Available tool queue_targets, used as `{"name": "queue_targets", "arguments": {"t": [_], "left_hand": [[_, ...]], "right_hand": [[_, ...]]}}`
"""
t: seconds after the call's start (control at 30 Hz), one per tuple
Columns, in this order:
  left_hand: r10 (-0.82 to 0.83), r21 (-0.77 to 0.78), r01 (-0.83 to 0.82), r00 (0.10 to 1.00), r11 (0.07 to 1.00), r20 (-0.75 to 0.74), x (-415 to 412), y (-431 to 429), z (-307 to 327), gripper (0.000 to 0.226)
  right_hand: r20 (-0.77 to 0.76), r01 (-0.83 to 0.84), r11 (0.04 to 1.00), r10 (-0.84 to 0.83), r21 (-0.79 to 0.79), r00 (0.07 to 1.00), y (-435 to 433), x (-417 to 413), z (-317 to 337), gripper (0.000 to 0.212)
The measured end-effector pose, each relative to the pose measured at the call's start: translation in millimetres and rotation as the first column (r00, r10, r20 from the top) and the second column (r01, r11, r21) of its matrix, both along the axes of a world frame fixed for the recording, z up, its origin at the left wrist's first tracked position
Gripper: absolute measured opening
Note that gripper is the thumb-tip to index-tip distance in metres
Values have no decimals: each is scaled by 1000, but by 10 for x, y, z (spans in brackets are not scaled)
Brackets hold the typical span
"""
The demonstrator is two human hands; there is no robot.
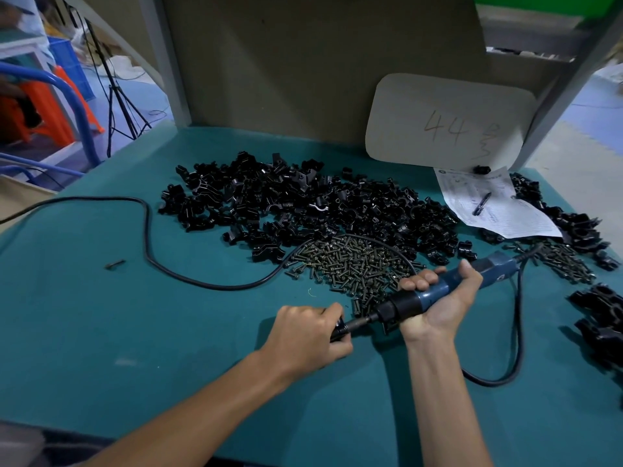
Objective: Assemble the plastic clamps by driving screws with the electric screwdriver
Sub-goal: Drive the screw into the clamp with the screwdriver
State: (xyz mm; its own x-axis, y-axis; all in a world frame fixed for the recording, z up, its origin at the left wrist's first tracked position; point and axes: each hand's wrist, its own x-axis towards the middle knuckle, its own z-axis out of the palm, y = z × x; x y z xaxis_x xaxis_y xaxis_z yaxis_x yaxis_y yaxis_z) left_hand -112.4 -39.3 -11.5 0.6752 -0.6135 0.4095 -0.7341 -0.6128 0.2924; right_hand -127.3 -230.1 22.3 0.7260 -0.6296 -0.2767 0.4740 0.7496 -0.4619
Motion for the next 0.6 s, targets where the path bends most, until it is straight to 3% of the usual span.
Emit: {"name": "queue_targets", "arguments": {"t": [0.3,0.33,0.4,0.5,0.6], "left_hand": [[-44,-202,-23,945,979,-324,42,77,10,32],[-41,-205,-28,945,978,-325,41,78,10,33],[-8,-193,-47,961,980,-275,30,53,-6,36],[43,-196,-96,965,976,-258,60,23,-54,39],[45,-131,-81,966,988,-256,84,15,-55,38]], "right_hand": [[74,21,995,-14,-95,997,-157,-61,229,39],[27,7,990,-4,-139,1000,-267,-91,282,37],[-226,-108,941,35,-320,974,-503,-171,356,38],[-620,-359,781,-46,-511,783,-697,-337,276,39],[-751,-563,501,-368,-657,548,-661,-477,129,48]]}}
